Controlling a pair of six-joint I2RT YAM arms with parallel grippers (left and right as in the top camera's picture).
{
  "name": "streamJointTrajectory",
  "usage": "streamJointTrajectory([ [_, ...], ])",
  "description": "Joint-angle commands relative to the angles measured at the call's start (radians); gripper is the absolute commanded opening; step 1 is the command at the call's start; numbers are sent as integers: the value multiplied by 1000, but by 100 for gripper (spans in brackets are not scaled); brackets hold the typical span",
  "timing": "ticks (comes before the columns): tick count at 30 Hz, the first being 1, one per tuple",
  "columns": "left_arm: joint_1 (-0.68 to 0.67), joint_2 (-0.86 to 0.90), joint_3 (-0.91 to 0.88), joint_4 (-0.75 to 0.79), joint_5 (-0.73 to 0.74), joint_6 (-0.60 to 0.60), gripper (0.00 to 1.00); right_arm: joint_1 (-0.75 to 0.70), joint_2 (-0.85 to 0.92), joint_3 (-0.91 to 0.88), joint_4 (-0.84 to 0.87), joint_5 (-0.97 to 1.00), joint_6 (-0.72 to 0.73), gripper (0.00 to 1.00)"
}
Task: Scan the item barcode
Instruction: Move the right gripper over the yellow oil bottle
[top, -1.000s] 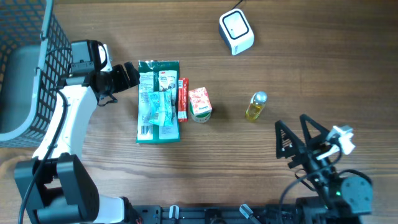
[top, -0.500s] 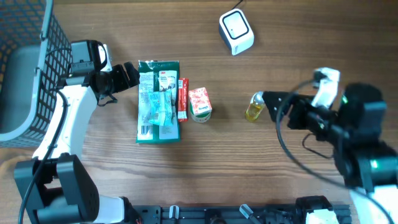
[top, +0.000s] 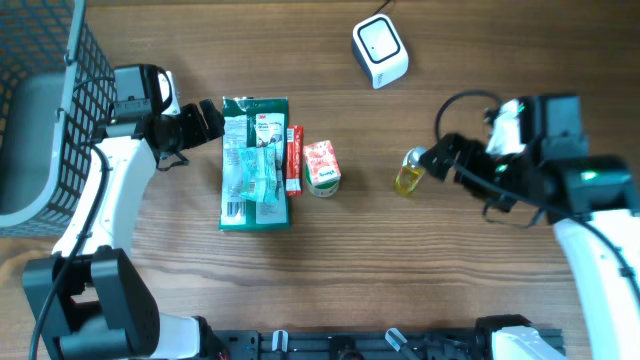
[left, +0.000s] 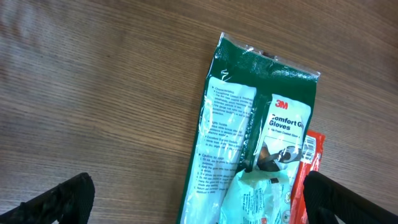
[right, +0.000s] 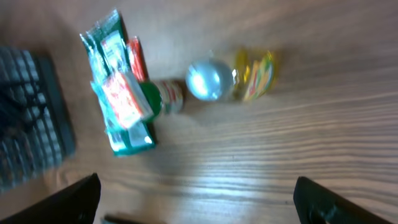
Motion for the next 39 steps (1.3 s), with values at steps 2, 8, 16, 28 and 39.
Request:
streamJointTrajectory([
  [2, 9, -11, 13, 4, -6, 9, 100, 18, 95, 237, -181, 227, 77, 100],
  [8, 9, -11, 13, 4, -6, 9, 100, 33, 215, 228, -148, 229, 68, 100],
  [16, 8, -11, 13, 4, -6, 9, 100, 106, 308, 227, -136, 251, 68, 99],
  [28, 8, -11, 13, 4, -6, 9, 100, 190, 483, 225, -108, 312, 71, 99],
  [39, 8, -11, 13, 4, -6, 9, 100, 190, 510, 123, 1, 306, 69, 100],
])
